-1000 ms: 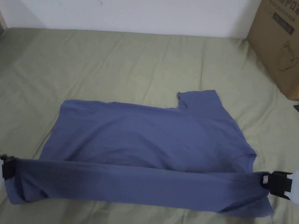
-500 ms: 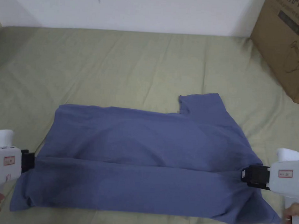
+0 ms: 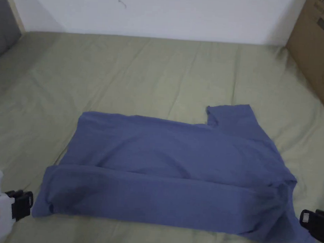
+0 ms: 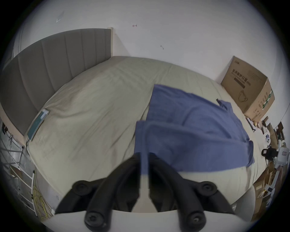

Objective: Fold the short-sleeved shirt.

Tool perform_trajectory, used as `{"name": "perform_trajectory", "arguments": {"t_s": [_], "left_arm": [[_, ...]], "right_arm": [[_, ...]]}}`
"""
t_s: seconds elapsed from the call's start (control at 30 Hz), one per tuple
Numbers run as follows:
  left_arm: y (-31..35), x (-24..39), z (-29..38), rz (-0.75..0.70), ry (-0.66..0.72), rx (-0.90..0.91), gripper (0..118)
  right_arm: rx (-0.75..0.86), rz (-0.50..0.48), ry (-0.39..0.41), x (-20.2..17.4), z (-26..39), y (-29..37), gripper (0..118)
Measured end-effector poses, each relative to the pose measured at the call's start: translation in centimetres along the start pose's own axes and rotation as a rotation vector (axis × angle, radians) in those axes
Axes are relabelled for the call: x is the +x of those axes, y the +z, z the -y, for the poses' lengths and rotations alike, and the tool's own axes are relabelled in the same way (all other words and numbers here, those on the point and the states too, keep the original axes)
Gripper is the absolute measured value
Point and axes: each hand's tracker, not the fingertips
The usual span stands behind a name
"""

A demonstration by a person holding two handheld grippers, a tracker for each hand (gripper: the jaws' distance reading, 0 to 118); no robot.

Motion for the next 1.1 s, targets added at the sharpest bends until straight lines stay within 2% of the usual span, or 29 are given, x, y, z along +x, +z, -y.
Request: {"name": "perform_trajectory", "arguments": {"t_s": [0.07, 0.13, 0.23, 0.27, 0.3, 0.33, 0.37, 0.4, 0.47, 0.5, 0.53, 0.57, 0.6, 0.63, 0.67, 0.7, 0.8, 0.9, 0.93, 0.97, 1.0, 1.03, 1.07, 1.1], "left_arm": [[0.2, 0.3, 1.2, 0.028, -0.015, 0.004, 0], [-0.2, 0.7, 1.6, 0.053, -0.023, -0.031, 0], [-1.5, 1.0, 1.5, -0.005, -0.030, -0.012, 4], [-1.9, 1.0, 1.3, -0.028, -0.036, -0.008, 20], [-2.6, 0.9, 1.0, -0.020, -0.029, -0.013, 49], [-3.8, 0.2, 0.8, -0.027, -0.024, -0.041, 85], [-4.5, 0.0, 0.6, -0.021, -0.018, -0.069, 98], [-5.3, -0.3, 0.4, -0.005, -0.016, -0.070, 99], [-6.5, -0.5, 0.3, -0.016, 0.004, -0.099, 96], [-7.2, -0.6, 0.3, -0.019, 0.022, -0.134, 82], [-7.7, -0.7, 0.2, -0.013, 0.045, -0.157, 42], [-7.9, -0.7, 0.3, 0.018, 0.083, -0.155, 24], [-7.4, -0.3, 0.3, 0.020, 0.117, -0.124, 17], [-7.1, -0.2, 0.1, 0.058, 0.130, -0.113, 8], [-7.2, -0.2, -0.1, 0.070, 0.120, -0.125, 8], [-7.4, -0.1, -0.2, 0.053, 0.113, -0.127, 8], [-6.9, 0.2, -0.2, 0.040, 0.072, -0.138, 7], [-6.3, 0.2, -0.4, 0.043, 0.057, -0.139, 7], [-6.2, 0.1, -0.6, 0.045, 0.054, -0.139, 7], [-6.1, 0.0, -0.7, 0.050, 0.054, -0.141, 7], [-5.9, 0.0, -0.8, 0.053, 0.051, -0.143, 7], [-5.9, 0.0, -0.9, 0.053, 0.043, -0.144, 7], [-5.8, 0.1, -0.9, 0.051, 0.033, -0.145, 7], [-5.6, 0.1, -1.0, 0.050, 0.018, -0.150, 7]], "right_arm": [[-0.023, -0.020, -0.003, -0.3, 1.1, 0.3, 0], [-0.034, -0.017, 0.001, -0.4, 2.0, 0.5, 0], [-0.046, -0.005, -0.004, -0.4, 2.7, 0.5, 0], [-0.050, -0.009, -0.017, -0.2, 2.8, 0.6, 0], [-0.052, -0.016, -0.038, 0.2, 3.0, 0.3, 0], [-0.052, -0.022, -0.051, 0.4, 3.1, 0.2, 0], [-0.052, -0.024, -0.054, 0.5, 3.1, 0.3, 0], [-0.051, -0.019, -0.054, 0.5, 3.2, 0.3, 0], [-0.050, -0.004, -0.054, 0.5, 3.3, 0.3, 0], [-0.053, 0.002, -0.059, 0.7, 3.2, 0.1, 0], [-0.057, 0.010, -0.068, 0.9, 3.2, -0.1, 2], [-0.066, 0.018, -0.081, 1.1, 3.1, -0.5, 19], [-0.085, 0.031, -0.089, 1.3, 2.8, -0.9, 50], [-0.104, 0.051, -0.090, 1.7, 2.5, -1.7, 96], [-0.131, 0.077, -0.083, 2.0, 2.0, -2.7, 106], [-0.129, 0.113, -0.094, 2.0, 1.6, -3.3, 104], [-0.111, 0.076, -0.130, 2.6, 0.3, -5.4, 101], [-0.195, 0.064, -0.164, 2.1, 0.4, -7.9, 70], [-0.221, 0.065, -0.136, 1.6, 0.8, -8.6, 63], [-0.250, 0.115, -0.076, 0.8, 1.3, -9.3, 48], [-0.224, 0.217, 0.021, -0.1, 1.7, -9.4, 40], [-0.198, 0.190, 0.056, -0.6, 1.8, -9.1, 34], [-0.196, 0.183, 0.057, -0.8, 1.6, -8.6, 26], [-0.201, 0.172, 0.025, -0.6, 1.5, -8.3, 8]]}}
